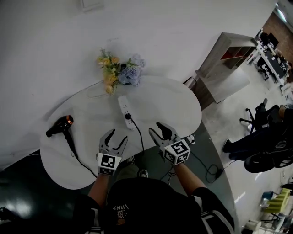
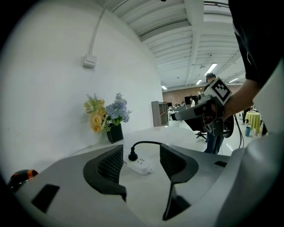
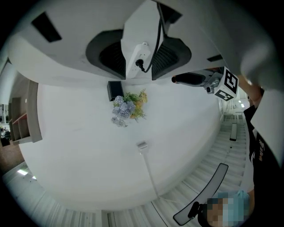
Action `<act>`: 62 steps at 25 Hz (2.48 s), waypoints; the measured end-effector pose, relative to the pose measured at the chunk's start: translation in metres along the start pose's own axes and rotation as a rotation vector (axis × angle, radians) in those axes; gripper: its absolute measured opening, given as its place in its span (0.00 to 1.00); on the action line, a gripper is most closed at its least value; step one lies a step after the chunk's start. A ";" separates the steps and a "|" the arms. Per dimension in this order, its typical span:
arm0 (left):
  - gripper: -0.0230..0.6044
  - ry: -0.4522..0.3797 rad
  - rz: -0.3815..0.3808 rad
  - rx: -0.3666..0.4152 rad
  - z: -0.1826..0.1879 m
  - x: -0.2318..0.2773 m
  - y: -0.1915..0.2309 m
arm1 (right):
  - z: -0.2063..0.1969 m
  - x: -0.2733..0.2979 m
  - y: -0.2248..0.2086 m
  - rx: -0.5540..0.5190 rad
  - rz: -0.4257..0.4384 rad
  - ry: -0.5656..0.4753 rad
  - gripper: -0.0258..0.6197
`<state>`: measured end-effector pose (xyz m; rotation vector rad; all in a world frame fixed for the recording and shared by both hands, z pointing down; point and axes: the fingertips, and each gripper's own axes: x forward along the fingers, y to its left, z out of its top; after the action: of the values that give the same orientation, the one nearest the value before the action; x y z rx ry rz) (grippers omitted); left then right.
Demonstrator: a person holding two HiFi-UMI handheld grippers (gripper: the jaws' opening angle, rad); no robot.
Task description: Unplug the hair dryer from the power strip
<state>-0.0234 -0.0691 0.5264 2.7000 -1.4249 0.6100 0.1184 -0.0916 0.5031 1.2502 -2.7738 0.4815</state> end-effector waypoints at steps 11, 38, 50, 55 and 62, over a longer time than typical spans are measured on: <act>0.51 0.105 -0.096 -0.001 -0.038 0.066 0.016 | -0.022 0.075 -0.027 -0.045 0.063 0.109 0.30; 0.55 0.180 -0.225 -0.071 -0.083 0.126 0.024 | -0.069 0.168 -0.007 -0.200 0.326 0.311 0.30; 0.55 0.229 -0.264 -0.106 -0.093 0.135 0.018 | -0.082 0.190 0.005 -0.389 0.480 0.381 0.30; 0.55 0.224 -0.281 -0.134 -0.091 0.135 0.020 | -0.084 0.198 0.007 -0.412 0.525 0.394 0.30; 0.40 0.205 -0.279 -0.261 -0.087 0.132 0.031 | -0.092 0.199 0.012 -0.425 0.560 0.419 0.23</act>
<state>-0.0099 -0.1732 0.6488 2.4839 -0.9810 0.6104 -0.0296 -0.1995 0.6233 0.2423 -2.6159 0.1312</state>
